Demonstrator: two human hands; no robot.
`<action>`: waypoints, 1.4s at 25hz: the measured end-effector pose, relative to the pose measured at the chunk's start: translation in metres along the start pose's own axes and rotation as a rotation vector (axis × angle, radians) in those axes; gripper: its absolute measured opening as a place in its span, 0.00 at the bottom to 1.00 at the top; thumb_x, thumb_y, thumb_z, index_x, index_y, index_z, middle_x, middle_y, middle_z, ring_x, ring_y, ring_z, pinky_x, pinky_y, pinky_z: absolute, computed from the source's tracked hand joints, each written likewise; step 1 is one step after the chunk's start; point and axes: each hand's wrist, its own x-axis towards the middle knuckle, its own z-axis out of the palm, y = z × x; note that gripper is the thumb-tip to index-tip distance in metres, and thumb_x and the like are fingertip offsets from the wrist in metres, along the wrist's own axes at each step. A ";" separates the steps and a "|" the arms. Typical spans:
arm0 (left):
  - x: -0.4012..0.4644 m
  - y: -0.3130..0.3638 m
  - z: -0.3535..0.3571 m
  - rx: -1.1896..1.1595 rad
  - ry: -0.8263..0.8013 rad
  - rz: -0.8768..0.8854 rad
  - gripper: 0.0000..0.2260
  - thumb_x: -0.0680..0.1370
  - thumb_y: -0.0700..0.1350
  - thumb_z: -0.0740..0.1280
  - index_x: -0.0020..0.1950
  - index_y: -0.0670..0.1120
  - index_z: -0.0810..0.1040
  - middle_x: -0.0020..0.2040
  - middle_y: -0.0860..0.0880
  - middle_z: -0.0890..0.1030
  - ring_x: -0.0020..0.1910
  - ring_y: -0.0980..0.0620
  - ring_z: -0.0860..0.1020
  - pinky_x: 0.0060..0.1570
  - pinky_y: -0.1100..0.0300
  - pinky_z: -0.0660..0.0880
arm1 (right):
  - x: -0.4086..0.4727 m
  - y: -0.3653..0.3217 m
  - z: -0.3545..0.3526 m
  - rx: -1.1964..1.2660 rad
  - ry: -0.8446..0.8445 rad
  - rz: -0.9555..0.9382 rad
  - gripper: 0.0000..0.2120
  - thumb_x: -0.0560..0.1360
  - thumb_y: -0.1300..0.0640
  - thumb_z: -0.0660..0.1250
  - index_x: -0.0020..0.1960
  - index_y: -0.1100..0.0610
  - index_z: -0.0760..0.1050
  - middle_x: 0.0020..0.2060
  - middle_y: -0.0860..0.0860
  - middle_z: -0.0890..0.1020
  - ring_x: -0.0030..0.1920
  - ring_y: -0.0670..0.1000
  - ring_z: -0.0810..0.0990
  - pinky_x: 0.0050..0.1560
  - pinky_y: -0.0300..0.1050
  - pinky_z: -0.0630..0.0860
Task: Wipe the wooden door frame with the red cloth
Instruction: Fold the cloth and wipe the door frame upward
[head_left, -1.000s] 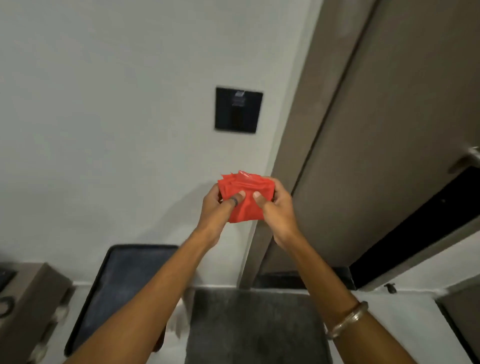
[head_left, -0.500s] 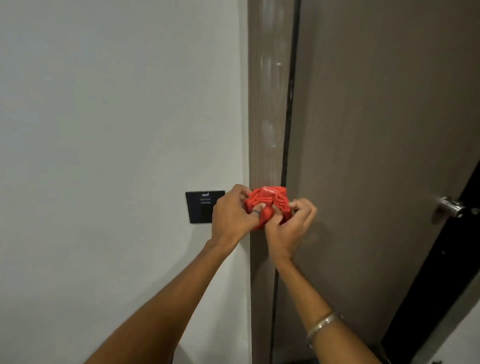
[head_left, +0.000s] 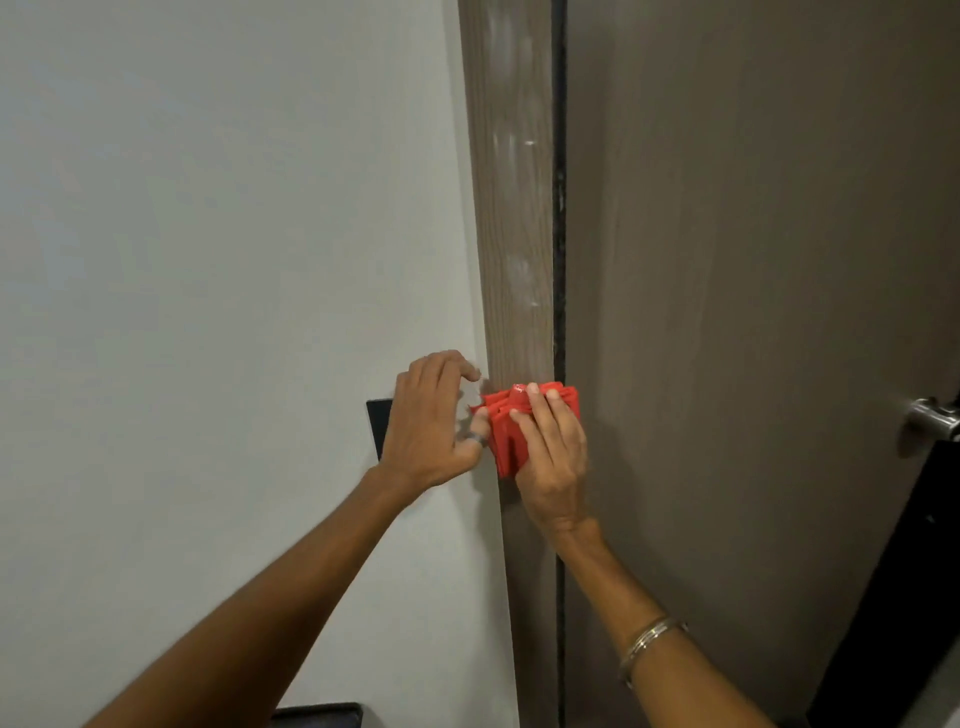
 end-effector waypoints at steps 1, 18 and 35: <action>0.005 -0.009 -0.004 0.070 0.058 0.066 0.23 0.70 0.52 0.69 0.62 0.44 0.76 0.64 0.44 0.78 0.64 0.44 0.75 0.63 0.44 0.73 | -0.003 0.000 0.002 0.027 -0.053 0.014 0.21 0.84 0.50 0.64 0.74 0.59 0.71 0.76 0.59 0.71 0.78 0.61 0.67 0.81 0.57 0.62; 0.141 -0.063 -0.021 0.581 0.357 0.240 0.31 0.85 0.55 0.50 0.85 0.44 0.47 0.85 0.41 0.52 0.84 0.46 0.43 0.83 0.45 0.41 | 0.099 0.002 0.025 -0.115 -0.047 0.005 0.35 0.84 0.40 0.56 0.84 0.52 0.48 0.84 0.52 0.48 0.85 0.58 0.45 0.83 0.63 0.42; 0.148 -0.050 -0.033 0.562 0.356 0.163 0.32 0.85 0.57 0.50 0.85 0.44 0.45 0.86 0.42 0.51 0.85 0.43 0.45 0.83 0.44 0.40 | 0.099 0.003 0.011 -0.187 -0.080 -0.049 0.37 0.79 0.39 0.65 0.81 0.55 0.59 0.81 0.57 0.62 0.83 0.60 0.52 0.82 0.63 0.50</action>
